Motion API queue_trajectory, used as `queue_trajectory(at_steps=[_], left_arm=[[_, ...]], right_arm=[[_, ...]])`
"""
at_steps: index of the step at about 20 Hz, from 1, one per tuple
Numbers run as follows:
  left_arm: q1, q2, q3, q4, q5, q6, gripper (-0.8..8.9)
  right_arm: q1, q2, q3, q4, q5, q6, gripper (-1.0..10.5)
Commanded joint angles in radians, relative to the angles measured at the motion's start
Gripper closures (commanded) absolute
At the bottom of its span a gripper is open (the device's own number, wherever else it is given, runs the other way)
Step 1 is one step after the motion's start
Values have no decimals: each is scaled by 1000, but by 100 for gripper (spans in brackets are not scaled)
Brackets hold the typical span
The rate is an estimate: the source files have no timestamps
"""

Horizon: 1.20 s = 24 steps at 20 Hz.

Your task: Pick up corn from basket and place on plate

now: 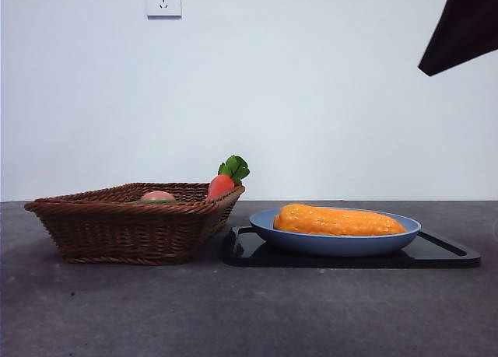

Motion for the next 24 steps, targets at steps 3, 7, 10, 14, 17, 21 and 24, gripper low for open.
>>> queue_trajectory(at_steps=[3,7,10,14,17,21,24], left_arm=[[4,2,16,47,-19,44,810],[68,-37,13,78,-48,132,810],[147,-103,-18,138,-48,134,810],[364,-336,-230,310,-48,65,810],[547,-559,-453,417,-49,5,810],[734,-843,-738,488,-50,-3,810],[785,-1012,-936,531,-53,-6,810]], right_arm=[[4,6,8,59,1,5,944],[4,6,8,101,1,5,944],[3,6,8,118,2,5,944],[3,6,8,166,2,5,944],[4,6,8,196,1,5,944],[3,6,8,209,2,5,944],[4,6,8,209,1,5,944]])
